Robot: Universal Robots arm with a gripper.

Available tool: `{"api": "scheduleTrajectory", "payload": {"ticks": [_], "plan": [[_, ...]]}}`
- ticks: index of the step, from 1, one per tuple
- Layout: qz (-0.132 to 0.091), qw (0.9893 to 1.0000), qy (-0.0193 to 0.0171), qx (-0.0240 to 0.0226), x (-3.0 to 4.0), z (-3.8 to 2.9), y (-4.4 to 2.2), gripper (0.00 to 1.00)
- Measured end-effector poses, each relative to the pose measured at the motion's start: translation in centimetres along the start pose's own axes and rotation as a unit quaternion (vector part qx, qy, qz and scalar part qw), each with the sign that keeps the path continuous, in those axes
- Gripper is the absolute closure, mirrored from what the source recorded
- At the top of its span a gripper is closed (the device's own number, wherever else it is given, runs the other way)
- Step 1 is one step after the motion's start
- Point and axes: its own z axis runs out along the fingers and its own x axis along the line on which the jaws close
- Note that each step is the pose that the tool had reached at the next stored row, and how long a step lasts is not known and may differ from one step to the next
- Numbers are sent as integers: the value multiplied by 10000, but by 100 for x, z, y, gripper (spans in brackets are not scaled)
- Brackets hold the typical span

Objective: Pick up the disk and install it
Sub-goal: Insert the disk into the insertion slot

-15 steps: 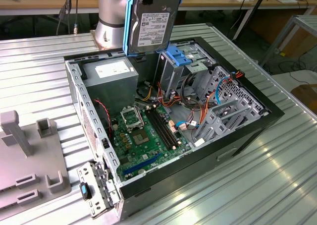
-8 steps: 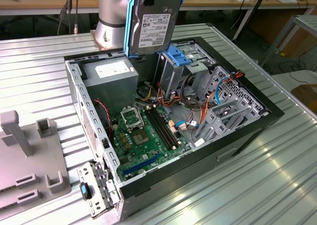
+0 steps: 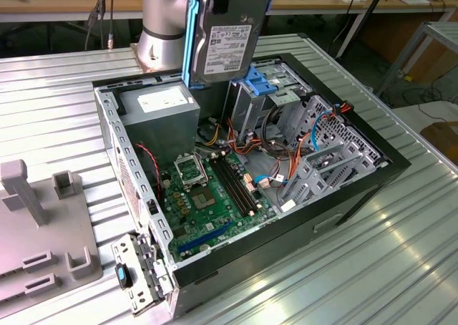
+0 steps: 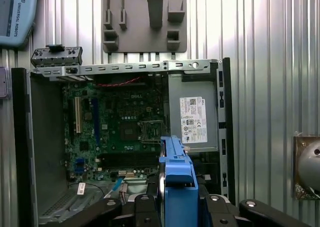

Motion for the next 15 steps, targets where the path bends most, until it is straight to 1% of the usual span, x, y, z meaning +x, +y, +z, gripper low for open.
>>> {"api": "scheduleTrajectory", "payload": {"ticks": [11, 15], "plan": [[-1, 10000, 0, 0, 121, 3, 1, 63], [-2, 10000, 0, 0, 146, 3, 2, 63]]}}
